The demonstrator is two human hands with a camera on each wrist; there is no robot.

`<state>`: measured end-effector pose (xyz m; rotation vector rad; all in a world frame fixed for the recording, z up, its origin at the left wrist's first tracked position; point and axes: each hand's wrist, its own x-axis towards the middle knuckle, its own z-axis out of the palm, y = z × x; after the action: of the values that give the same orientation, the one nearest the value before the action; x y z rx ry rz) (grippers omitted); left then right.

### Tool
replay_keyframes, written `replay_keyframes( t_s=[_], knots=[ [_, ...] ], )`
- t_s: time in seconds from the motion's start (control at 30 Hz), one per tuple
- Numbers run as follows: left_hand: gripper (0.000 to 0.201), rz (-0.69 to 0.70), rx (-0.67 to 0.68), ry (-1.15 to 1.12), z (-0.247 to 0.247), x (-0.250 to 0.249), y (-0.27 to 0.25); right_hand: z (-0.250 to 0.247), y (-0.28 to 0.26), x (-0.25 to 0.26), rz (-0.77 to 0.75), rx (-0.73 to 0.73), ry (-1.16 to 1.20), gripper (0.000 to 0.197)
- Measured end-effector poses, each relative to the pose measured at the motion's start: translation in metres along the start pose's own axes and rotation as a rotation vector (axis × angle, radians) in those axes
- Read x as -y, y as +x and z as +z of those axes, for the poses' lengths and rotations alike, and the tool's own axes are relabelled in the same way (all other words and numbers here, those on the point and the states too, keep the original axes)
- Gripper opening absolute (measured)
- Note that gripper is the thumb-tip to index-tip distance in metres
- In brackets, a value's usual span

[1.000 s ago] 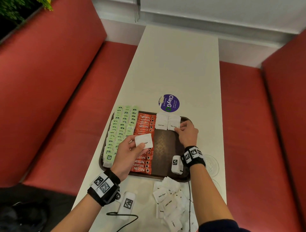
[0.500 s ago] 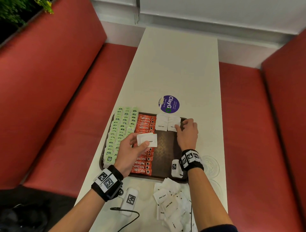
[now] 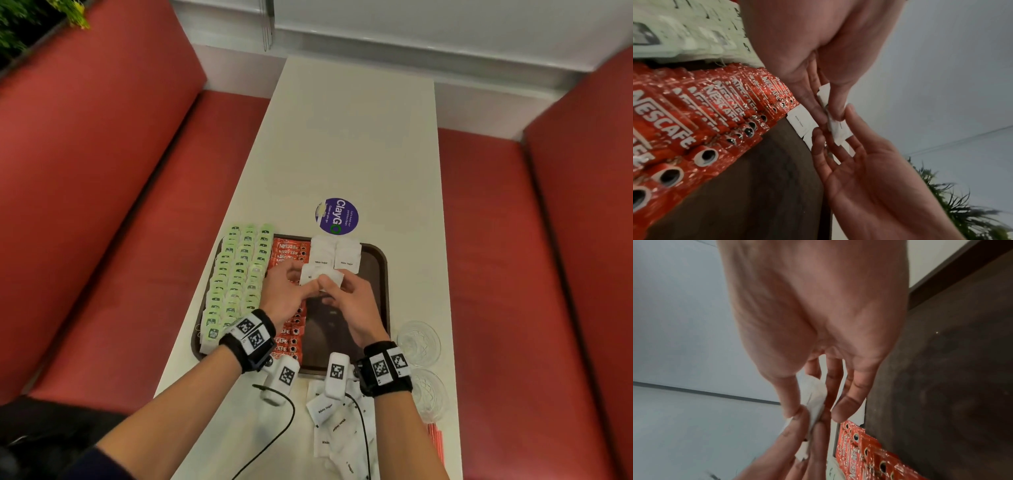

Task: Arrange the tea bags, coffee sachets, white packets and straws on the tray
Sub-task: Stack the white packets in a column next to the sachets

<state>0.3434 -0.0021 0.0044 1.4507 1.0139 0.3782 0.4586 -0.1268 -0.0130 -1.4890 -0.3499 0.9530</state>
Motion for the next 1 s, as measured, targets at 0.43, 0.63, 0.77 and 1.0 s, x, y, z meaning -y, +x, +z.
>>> replay_keyframes(
  t_s=[0.43,0.63,0.77,1.0],
  knots=[
    [0.014,0.144,0.182,0.589,0.002,-0.004,0.058,-0.034,0.044,-0.002,0.041,-0.148,-0.396,0.026],
    [0.012,0.201,0.245,0.853,0.008,-0.008,0.086,-0.053,0.063,0.000,0.003,-0.253,-0.860,0.010],
    [0.014,0.263,0.239,1.020,0.015,-0.010,0.099,-0.054,0.073,0.001,0.014,-0.257,-0.875,0.008],
    [0.016,0.323,0.167,1.172,0.026,-0.005,0.106,-0.049,0.081,0.005,0.036,-0.279,-0.902,0.013]
  ],
)
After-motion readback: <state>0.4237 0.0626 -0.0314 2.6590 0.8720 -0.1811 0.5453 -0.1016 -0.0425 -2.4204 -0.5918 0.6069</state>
